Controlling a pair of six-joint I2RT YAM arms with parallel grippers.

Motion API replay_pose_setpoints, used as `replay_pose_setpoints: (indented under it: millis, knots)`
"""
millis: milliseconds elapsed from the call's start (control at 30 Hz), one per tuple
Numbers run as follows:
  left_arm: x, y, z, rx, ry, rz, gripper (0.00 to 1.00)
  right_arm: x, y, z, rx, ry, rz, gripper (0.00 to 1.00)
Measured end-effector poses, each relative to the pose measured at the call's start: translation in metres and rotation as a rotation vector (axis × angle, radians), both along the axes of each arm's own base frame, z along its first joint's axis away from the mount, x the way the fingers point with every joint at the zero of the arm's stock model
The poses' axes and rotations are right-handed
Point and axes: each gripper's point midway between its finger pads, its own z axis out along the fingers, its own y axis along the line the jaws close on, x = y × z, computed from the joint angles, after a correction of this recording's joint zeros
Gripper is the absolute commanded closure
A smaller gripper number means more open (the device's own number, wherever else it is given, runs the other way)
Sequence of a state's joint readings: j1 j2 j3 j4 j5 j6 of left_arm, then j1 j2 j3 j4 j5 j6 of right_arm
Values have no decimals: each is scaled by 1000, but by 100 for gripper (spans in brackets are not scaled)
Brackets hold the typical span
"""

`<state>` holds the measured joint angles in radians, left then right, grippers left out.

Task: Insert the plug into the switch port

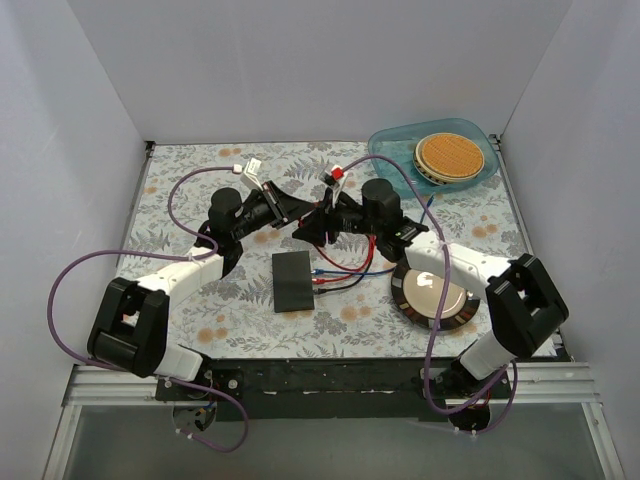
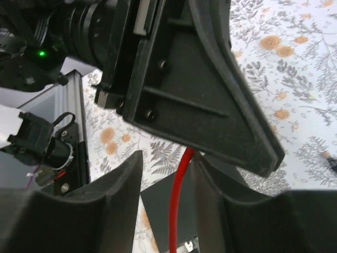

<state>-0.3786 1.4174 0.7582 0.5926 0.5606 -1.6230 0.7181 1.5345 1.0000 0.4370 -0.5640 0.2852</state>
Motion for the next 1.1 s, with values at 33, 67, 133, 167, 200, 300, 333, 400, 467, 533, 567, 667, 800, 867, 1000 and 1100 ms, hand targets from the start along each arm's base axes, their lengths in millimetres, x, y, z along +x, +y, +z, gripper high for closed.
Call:
replay_pose_setpoints:
  millis: [33, 67, 133, 167, 200, 300, 333, 400, 467, 533, 567, 667, 800, 867, 1000, 1100]
  knots:
    - [0, 0, -2, 5, 5, 3, 100, 2, 3, 1, 1, 0, -5, 66]
    - [0, 0, -3, 7, 8, 6, 100, 6, 6, 2, -1, 2, -14, 74]
    - [2, 1, -3, 10, 6, 15, 100, 12, 8, -1, -11, 14, -36, 98]
    - [3, 1, -3, 11, 6, 20, 100, 16, 8, -3, -17, 28, -51, 99]
    - [4, 1, -4, 14, 4, 25, 97, 19, 7, -6, -23, 36, -64, 99]
    - [6, 3, -7, 26, 9, 41, 34, 22, 6, -9, -34, 52, -86, 99]
    - [6, 3, -7, 33, 3, 45, 20, 23, 6, -10, -39, 49, -93, 99]
    - [6, 5, -6, 38, 12, 60, 2, 23, 4, -14, -59, 45, -97, 99]
    - [5, 9, -2, 47, -1, 84, 2, 23, 2, -18, -82, 32, -96, 99]
    - [5, 13, 7, 48, -19, 109, 2, 22, -1, -20, -101, 10, -95, 99]
    - [4, 17, 13, 49, -37, 127, 2, 19, -5, -20, -113, -8, -93, 99]
    - [2, 22, 28, 46, -88, 153, 2, 11, -17, -17, -136, -59, -87, 99]
    - [1, 24, 30, 58, -119, 159, 2, 2, -31, -7, -148, -134, -89, 99]
    - [-1, 23, 24, 69, -119, 144, 5, -1, -37, -3, -153, -172, -92, 99]
    - [-7, 19, 11, 84, -126, 98, 13, -5, -47, 1, -159, -229, -106, 99]
    - [-14, 16, 9, 78, -148, 64, 19, -6, -51, 3, -165, -253, -111, 99]
